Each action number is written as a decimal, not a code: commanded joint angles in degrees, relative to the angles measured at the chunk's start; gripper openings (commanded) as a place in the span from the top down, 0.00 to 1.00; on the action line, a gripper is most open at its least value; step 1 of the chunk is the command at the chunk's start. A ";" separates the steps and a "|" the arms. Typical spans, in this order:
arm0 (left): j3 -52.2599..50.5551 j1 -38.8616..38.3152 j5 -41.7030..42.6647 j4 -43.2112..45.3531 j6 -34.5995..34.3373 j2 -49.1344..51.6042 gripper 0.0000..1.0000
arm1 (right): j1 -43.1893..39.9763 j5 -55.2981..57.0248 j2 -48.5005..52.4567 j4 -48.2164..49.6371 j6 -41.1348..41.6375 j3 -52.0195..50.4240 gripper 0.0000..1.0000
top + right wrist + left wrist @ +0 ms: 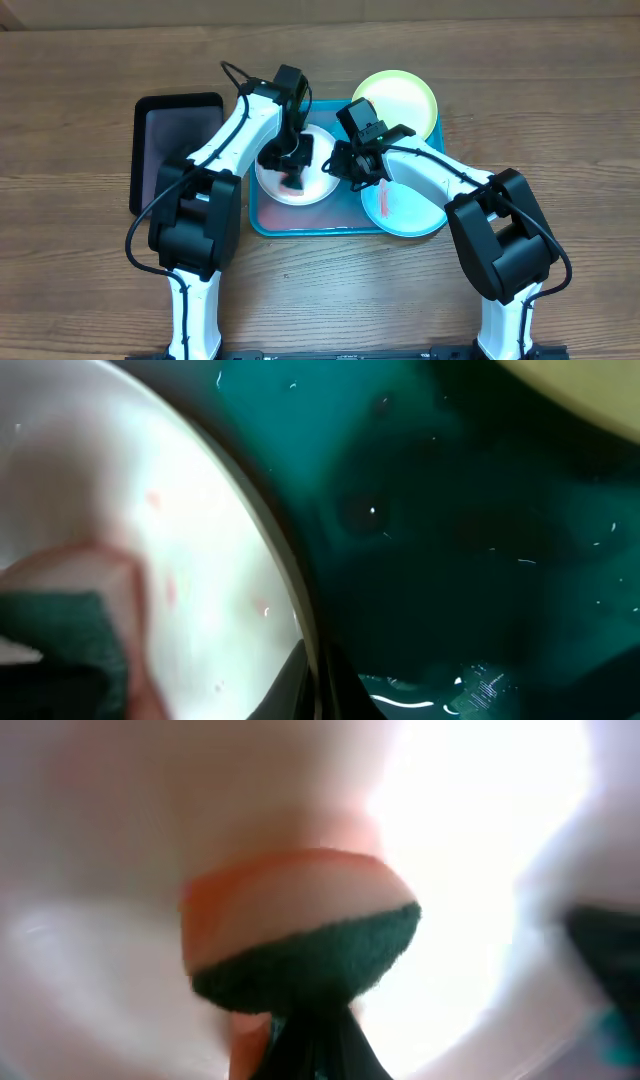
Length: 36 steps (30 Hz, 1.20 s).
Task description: Clean dirty plates on tray and stack at the side
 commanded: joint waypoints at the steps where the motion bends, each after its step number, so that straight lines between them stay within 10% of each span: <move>1: -0.52 -0.46 7.58 5.97 3.13 0.24 0.96 | -0.24 1.42 1.03 -0.57 0.55 0.26 0.96; 15: -0.46 -0.33 -34.21 4.22 -12.81 0.24 0.96 | -0.24 1.44 1.03 -0.79 0.15 0.26 0.96; 36: 26.86 6.88 -11.08 -25.42 -9.11 -0.72 0.96 | 0.28 9.05 -4.61 -11.02 -6.86 6.69 0.96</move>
